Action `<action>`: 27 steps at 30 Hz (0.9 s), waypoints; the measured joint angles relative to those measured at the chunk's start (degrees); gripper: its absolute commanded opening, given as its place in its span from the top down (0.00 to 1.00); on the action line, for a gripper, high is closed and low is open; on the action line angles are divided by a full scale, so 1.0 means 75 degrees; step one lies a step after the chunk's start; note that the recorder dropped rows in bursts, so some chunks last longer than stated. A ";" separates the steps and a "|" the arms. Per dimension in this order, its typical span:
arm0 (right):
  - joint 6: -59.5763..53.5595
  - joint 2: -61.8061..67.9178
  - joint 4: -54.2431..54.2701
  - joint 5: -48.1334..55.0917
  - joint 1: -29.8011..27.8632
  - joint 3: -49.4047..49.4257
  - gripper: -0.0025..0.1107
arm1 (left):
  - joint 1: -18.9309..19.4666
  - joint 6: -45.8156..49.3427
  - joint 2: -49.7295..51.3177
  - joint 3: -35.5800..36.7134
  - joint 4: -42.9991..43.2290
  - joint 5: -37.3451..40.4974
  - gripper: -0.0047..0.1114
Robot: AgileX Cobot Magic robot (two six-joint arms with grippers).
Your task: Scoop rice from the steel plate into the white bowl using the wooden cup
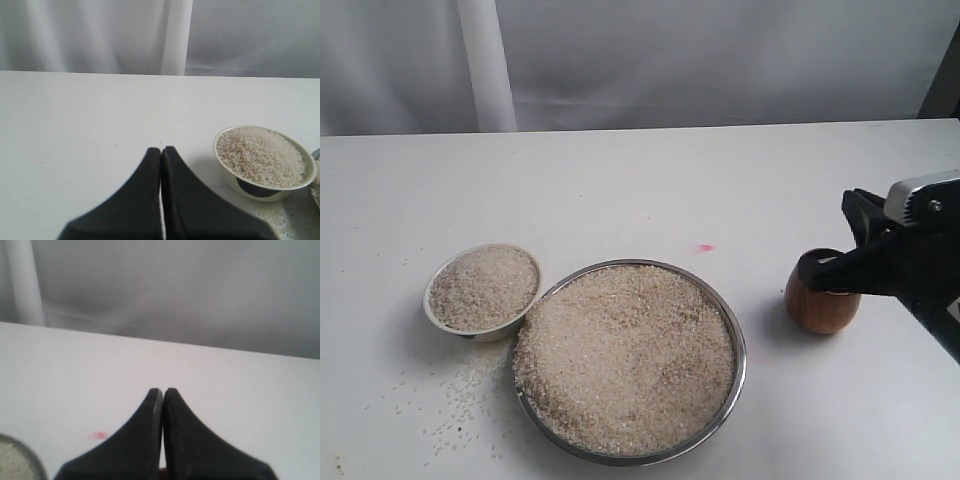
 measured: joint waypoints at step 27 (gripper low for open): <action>0.0000 -0.8419 -0.3016 0.6557 -0.1308 0.0000 0.98 | 0.0000 0.0000 0.0000 0.0000 0.0000 0.0000 0.96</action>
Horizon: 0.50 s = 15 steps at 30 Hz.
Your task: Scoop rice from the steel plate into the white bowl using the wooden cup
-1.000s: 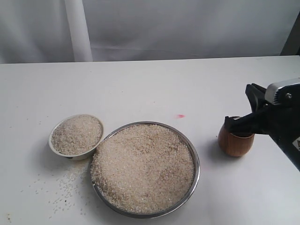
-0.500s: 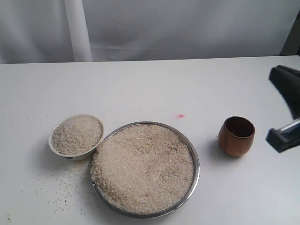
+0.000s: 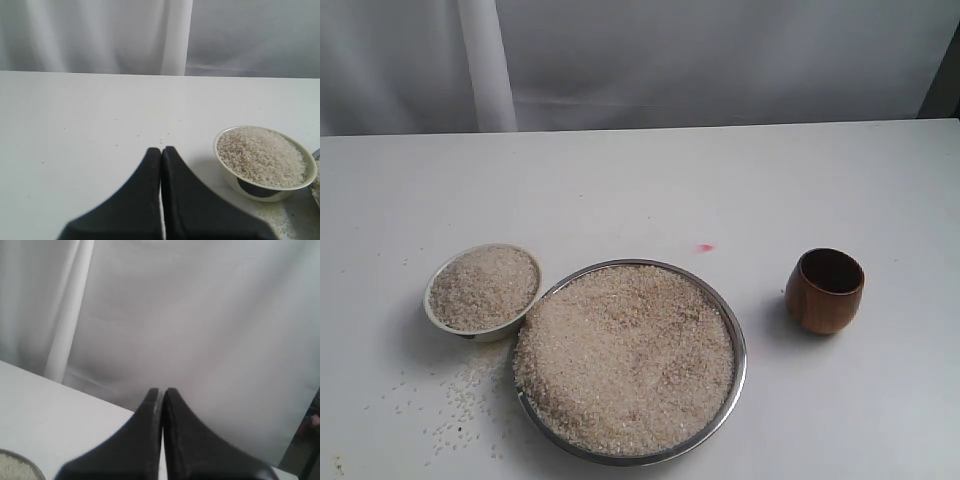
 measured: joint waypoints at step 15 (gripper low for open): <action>0.1003 -0.1153 -0.1017 0.1222 0.0000 0.0296 0.98 | 0.0000 0.0000 0.0000 0.0000 0.0000 0.0000 0.96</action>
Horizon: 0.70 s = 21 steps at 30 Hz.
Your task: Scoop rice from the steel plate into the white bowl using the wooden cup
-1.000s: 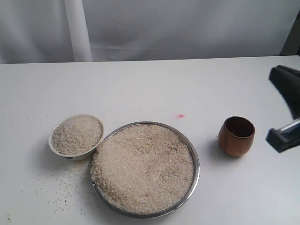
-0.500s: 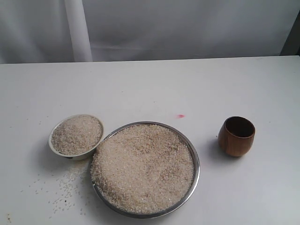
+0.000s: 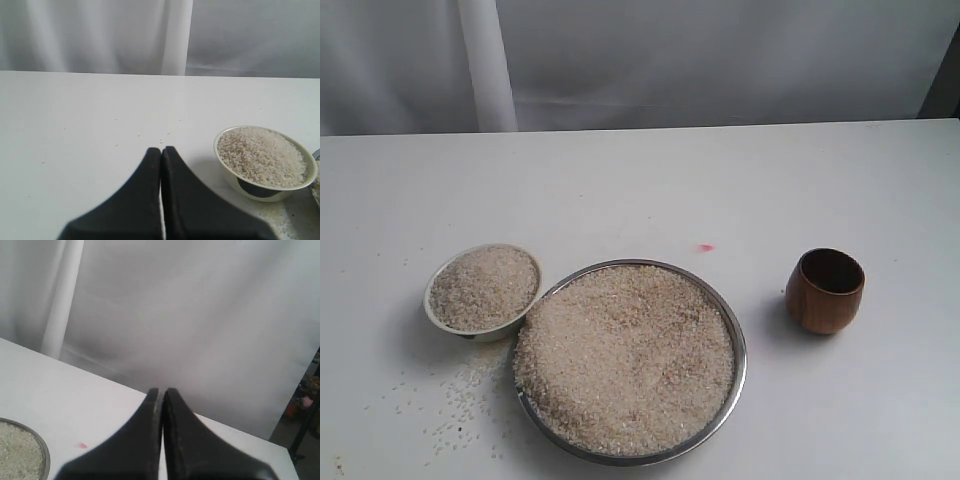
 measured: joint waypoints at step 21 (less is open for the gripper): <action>0.0259 -0.0970 0.1552 -0.1210 0.0000 0.1845 0.98 | 0.0000 0.0000 0.0000 0.0000 0.0000 0.0000 0.96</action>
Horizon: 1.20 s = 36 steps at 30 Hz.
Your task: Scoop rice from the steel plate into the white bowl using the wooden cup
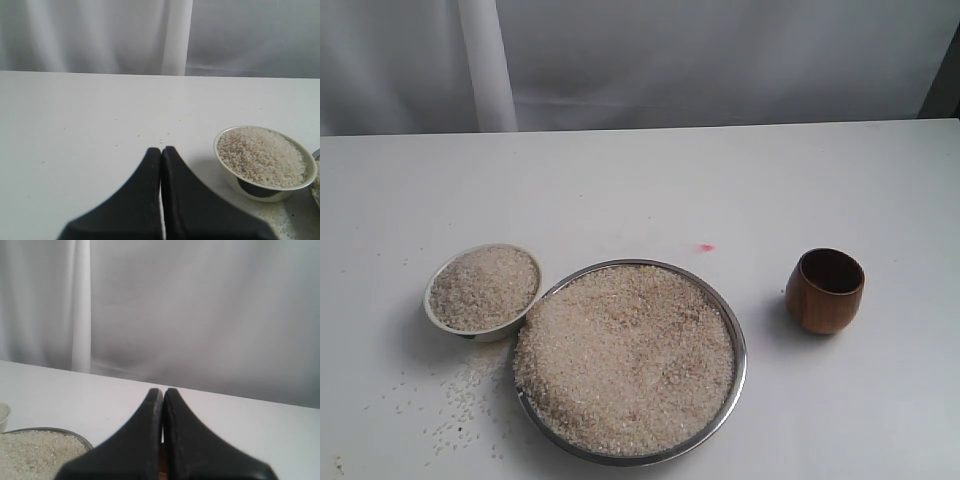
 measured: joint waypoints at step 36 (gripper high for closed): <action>0.0000 -0.0003 -0.0104 0.0416 0.0000 0.0000 0.98 | 0.0000 0.0000 0.0000 0.0000 0.0000 0.0000 0.96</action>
